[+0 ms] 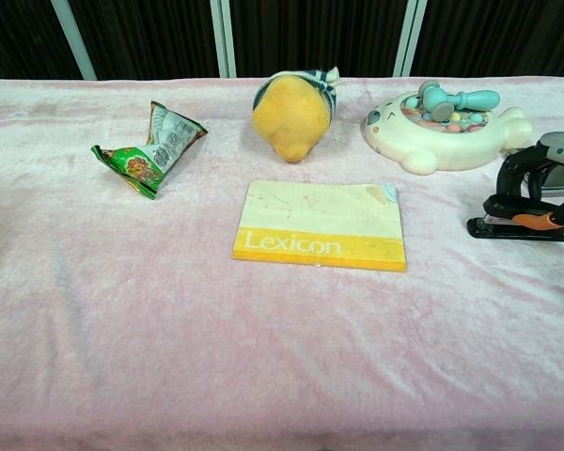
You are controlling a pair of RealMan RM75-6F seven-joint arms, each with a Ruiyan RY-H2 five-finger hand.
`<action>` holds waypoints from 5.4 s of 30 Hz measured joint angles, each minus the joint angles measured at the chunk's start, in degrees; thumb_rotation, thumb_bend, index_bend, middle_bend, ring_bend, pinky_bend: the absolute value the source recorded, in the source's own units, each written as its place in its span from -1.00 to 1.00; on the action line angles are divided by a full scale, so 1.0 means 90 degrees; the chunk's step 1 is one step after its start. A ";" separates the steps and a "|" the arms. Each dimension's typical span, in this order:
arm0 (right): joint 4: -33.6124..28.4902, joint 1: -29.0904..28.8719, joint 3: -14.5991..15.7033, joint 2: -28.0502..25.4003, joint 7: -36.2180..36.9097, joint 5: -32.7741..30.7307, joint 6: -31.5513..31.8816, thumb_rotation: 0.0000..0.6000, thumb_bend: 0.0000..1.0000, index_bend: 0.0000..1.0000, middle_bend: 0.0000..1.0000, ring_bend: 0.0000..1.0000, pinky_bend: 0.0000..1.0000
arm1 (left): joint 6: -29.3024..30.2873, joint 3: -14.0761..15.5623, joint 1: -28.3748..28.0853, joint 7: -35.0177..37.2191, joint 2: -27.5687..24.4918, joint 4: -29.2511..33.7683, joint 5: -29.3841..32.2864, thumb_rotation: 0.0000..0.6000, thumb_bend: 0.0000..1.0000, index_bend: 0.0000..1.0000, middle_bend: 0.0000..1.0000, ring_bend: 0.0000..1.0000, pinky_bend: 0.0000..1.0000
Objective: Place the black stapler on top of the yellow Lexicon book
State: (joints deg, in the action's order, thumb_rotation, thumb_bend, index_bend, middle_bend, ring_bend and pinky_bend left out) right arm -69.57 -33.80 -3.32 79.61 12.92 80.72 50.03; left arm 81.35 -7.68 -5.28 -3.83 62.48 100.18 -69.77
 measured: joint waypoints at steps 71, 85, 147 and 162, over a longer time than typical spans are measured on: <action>-0.2288 -0.1363 -0.1100 0.0161 -0.2690 -0.3142 -0.0464 1.00 -0.13 0.24 0.06 0.04 -0.34 | -0.0089 0.0004 -0.0010 0.0162 -0.0077 0.0032 -0.0006 1.00 -0.39 -0.66 -0.94 -1.00 -1.00; -0.1860 -0.2291 -0.1231 0.1557 -0.4034 -0.4276 -0.0001 1.00 -0.13 0.24 0.07 0.05 -0.34 | -0.0120 -0.0004 -0.0029 0.0147 -0.0082 0.0056 0.0030 1.00 -0.39 -0.67 -0.94 -1.00 -1.00; -0.2508 -0.2715 -0.1380 0.1678 -0.5453 -0.5861 0.0940 1.00 -0.49 -0.62 -0.84 -0.66 -0.66 | -0.0089 0.0027 -0.0032 0.0016 -0.0078 0.0059 0.0045 1.00 -0.39 -0.67 -0.94 -1.00 -0.99; -0.5169 -0.1304 -0.0918 -0.1529 -0.5007 -0.4671 0.1607 1.00 -0.53 -0.66 -0.87 -0.67 -0.67 | 0.0036 0.0026 -0.0014 -0.0027 -0.0027 0.0029 -0.0048 1.00 -0.39 -0.66 -0.94 -1.00 -0.99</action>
State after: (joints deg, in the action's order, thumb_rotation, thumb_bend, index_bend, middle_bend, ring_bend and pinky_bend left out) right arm -116.09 -45.54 -11.59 65.85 -32.14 38.69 64.49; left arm 81.68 -7.45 -5.41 -4.07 62.24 100.45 -70.20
